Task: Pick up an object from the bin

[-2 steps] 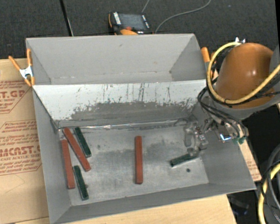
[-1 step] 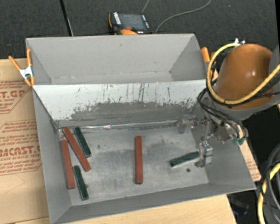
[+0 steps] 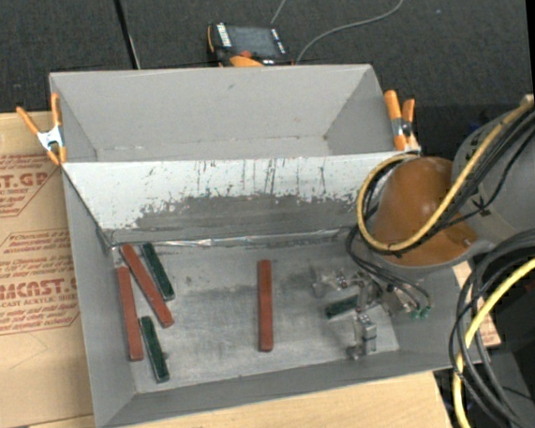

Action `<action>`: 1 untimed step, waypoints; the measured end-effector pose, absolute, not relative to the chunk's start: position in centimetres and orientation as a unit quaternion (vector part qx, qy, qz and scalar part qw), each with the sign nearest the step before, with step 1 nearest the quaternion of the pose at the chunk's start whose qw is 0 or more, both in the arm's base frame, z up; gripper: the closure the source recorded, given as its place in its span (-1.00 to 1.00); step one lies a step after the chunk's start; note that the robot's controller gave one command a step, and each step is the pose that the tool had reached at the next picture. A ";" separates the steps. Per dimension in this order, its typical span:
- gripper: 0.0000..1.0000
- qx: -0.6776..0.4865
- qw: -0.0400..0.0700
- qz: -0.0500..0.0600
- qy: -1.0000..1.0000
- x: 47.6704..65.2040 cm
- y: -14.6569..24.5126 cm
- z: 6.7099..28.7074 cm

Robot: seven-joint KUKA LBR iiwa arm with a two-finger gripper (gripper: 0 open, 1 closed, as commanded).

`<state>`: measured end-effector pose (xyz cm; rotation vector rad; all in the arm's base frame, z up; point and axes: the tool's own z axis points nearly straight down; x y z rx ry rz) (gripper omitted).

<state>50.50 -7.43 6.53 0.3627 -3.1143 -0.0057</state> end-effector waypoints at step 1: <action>-1.00 0.406 -0.001 -0.001 -0.914 49.4 -7.2 6.9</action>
Offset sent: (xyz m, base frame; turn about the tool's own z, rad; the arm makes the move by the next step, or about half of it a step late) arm -0.0108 0.0004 0.0047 -0.6046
